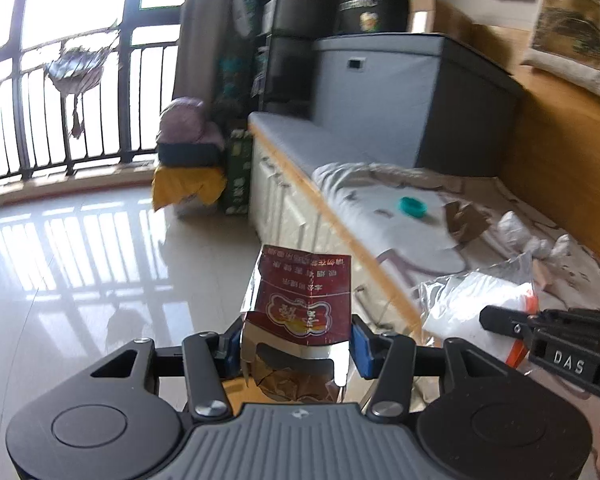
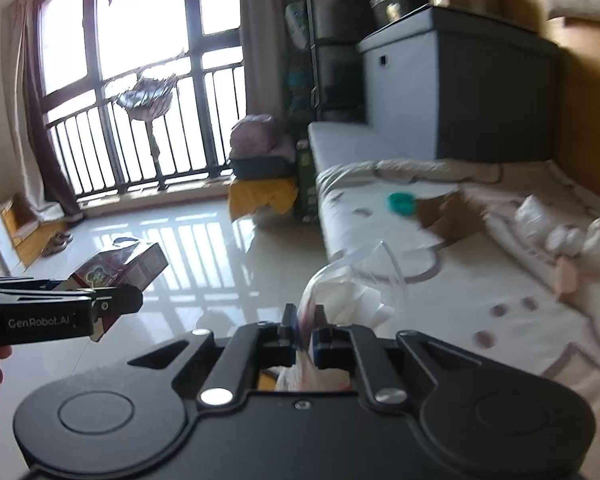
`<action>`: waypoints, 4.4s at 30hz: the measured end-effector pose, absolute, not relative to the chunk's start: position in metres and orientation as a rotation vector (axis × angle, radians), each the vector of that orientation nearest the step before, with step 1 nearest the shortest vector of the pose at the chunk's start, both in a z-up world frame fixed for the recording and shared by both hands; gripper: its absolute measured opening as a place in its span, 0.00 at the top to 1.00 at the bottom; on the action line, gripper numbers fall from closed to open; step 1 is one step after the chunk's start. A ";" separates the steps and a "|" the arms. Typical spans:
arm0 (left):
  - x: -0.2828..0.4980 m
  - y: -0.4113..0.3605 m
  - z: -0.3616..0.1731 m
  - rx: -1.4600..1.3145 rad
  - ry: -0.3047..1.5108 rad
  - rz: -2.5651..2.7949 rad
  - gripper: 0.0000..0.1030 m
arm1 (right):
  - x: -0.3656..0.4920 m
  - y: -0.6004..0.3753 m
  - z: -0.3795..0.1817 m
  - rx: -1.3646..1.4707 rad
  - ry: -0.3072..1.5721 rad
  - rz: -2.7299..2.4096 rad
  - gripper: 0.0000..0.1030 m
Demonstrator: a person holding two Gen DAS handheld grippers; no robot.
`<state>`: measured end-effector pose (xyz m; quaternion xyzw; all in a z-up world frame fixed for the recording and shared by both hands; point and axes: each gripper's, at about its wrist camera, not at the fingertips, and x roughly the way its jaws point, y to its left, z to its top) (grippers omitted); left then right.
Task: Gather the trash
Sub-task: 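Carry the red packet and plastic bag in both grippers over the wastebasket, then open the right gripper to drop the plastic bag while the left gripper releases the red packet, then move both open grippers back up toward the trash on the bench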
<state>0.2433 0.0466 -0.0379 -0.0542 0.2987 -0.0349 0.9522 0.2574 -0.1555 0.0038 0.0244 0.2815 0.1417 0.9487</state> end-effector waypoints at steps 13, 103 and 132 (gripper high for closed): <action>0.254 0.108 -0.119 -0.175 0.748 0.044 0.50 | 0.285 -0.094 -0.086 0.069 0.775 0.352 0.93; 0.277 0.154 -0.232 -0.179 1.135 0.165 0.00 | 0.352 -0.072 -0.193 -0.051 1.147 0.362 0.02; 0.206 0.119 -0.106 -0.135 0.862 0.167 0.00 | 0.273 -0.103 -0.064 -0.057 0.860 0.351 0.02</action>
